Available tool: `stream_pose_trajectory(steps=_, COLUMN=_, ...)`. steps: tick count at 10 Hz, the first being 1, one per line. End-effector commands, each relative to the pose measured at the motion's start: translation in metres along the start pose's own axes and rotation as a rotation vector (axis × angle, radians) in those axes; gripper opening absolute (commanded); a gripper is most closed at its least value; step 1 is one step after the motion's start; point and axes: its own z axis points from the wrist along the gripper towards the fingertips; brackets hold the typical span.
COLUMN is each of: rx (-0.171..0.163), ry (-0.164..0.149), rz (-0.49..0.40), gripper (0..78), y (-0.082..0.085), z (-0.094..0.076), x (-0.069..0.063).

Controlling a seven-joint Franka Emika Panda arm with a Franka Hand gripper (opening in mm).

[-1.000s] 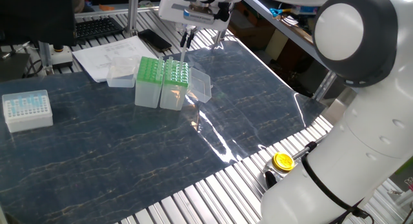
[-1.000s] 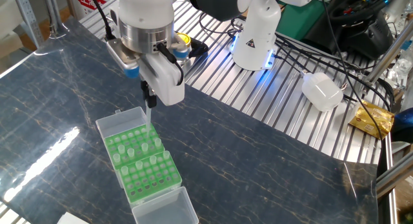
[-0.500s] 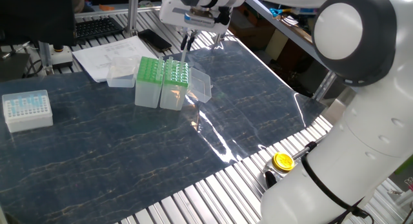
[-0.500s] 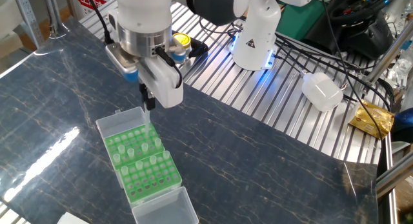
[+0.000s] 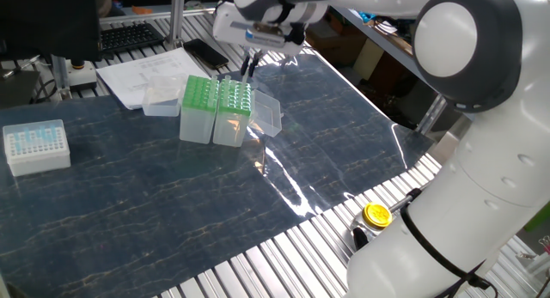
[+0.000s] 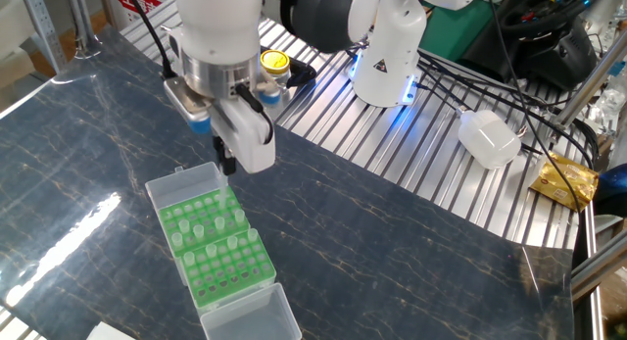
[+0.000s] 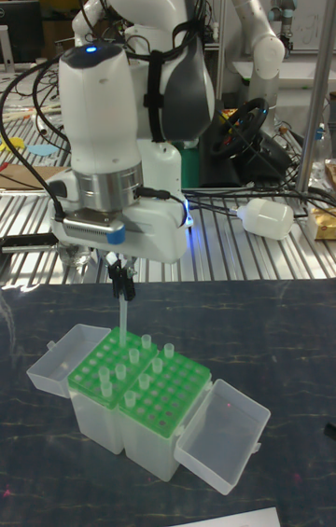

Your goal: Transfer all large pipette tips from one holder to another

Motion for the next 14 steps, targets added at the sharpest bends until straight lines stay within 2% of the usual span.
stream_pose_trajectory(steps=1, rx=-0.017, ry=0.001, rz=0.027, gripper=77.4, y=0.0023, z=0.0080, x=0.0029)
stream_pose_trajectory(steps=13, rx=-0.017, ry=0.001, rz=0.027, gripper=77.4, y=0.0023, z=0.0080, x=0.0029)
stream_pose_trajectory(steps=14, rx=0.002, ry=0.037, rz=0.301, gripper=77.4, y=0.0114, z=0.0078, x=0.0059)
